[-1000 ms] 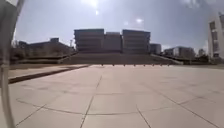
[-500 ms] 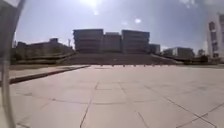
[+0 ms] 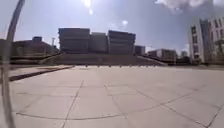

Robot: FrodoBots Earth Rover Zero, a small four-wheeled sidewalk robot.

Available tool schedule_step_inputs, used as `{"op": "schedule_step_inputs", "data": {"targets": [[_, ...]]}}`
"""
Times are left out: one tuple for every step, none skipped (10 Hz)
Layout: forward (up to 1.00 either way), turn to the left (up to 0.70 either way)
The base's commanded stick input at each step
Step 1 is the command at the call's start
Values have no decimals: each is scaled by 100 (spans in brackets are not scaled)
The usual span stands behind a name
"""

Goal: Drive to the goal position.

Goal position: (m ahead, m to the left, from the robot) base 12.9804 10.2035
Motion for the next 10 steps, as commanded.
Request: {"op": "schedule_step_inputs", "data": {"targets": [[85, 0], [85, 0], [85, 0], [85, 0], [85, 0], [85, 0], [85, 0], [85, 0], [85, 0], [85, 0]]}}
